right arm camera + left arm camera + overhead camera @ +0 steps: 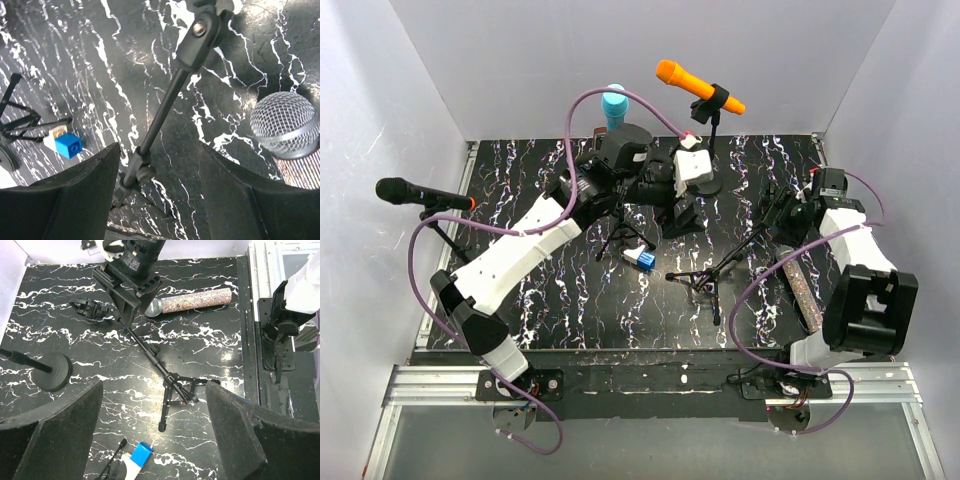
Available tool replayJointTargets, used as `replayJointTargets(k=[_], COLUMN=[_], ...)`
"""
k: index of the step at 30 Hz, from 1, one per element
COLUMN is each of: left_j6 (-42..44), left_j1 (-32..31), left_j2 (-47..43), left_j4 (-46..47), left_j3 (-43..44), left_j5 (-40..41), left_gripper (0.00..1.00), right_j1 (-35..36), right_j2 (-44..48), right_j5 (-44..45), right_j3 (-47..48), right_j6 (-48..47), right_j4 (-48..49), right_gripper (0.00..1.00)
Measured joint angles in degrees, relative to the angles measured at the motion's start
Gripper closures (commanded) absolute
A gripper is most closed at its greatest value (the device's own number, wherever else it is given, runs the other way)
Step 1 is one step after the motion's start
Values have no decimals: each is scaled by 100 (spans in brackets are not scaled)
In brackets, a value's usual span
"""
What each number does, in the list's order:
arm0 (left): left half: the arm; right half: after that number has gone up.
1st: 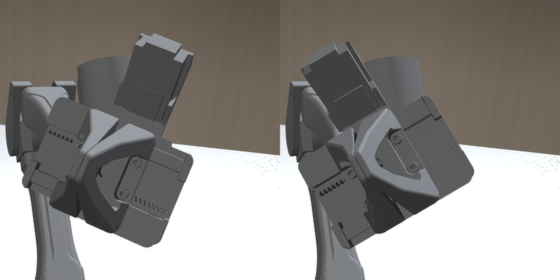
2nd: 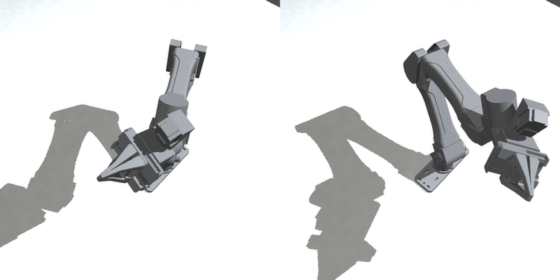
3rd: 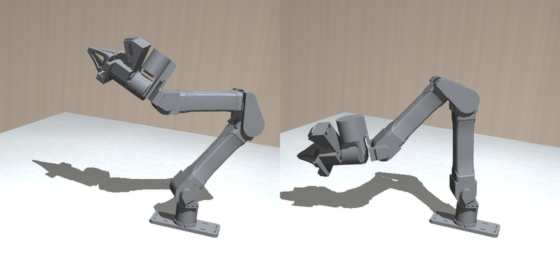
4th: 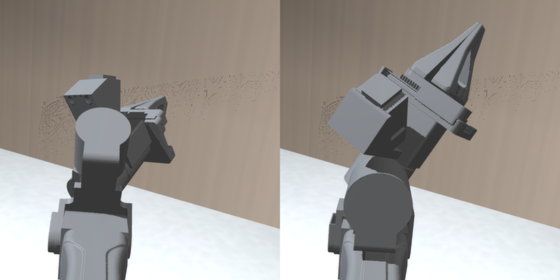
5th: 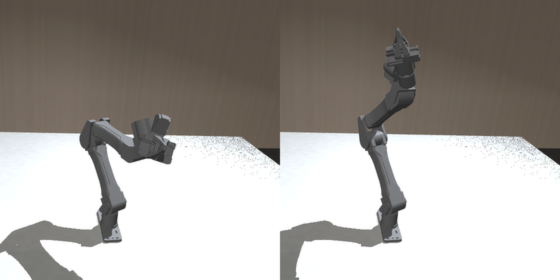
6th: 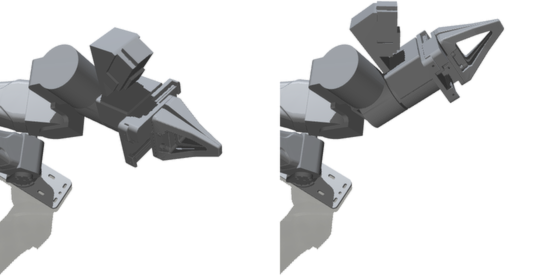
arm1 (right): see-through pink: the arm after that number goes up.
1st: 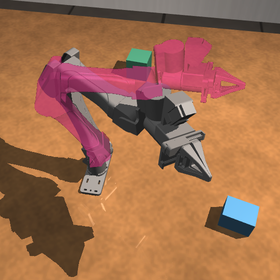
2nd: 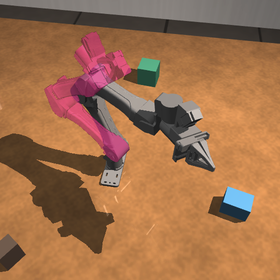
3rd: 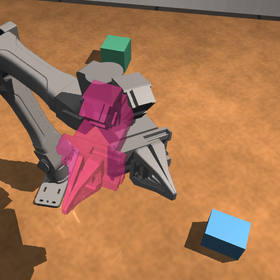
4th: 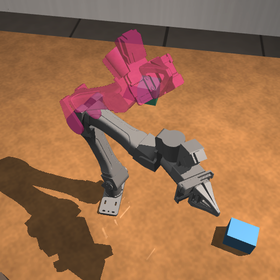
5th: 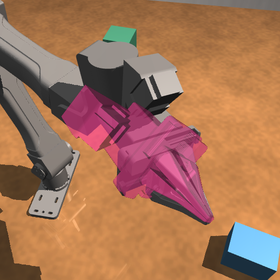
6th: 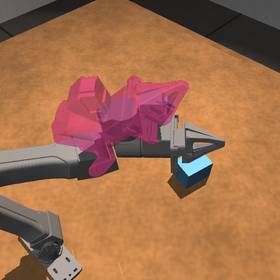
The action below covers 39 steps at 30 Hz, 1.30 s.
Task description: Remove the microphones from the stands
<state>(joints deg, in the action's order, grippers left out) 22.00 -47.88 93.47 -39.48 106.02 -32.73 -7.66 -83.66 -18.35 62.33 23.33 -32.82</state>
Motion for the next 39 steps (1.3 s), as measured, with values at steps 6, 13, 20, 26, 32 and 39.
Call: replayJointTargets(k=[6, 13, 20, 26, 32, 39], left_j6=[212, 470, 522, 492, 505, 339], left_j1=[-223, -378, -404, -409, -422, -448], left_j2=[2, 37, 107, 166, 245, 262], left_j4=[-179, -391, -404, -389, -431, -374], left_j3=[24, 162, 166, 173, 203, 284], left_j5=[393, 800, 984, 975, 988, 992], left_gripper=[17, 17, 17, 17, 17, 10], right_j1=[-15, -13, -13, -13, -15, 22], right_j2=[-813, -1440, -1694, -1746, -1991, -1172], right_j5=[46, -87, -374, -579, -870, -1187], right_j3=[39, 295, 334, 271, 306, 153], right_j6=[332, 481, 568, 713, 1056, 719], right_j4=[264, 498, 765, 949, 1178, 1141], right_gripper=[37, 55, 61, 68, 99, 99])
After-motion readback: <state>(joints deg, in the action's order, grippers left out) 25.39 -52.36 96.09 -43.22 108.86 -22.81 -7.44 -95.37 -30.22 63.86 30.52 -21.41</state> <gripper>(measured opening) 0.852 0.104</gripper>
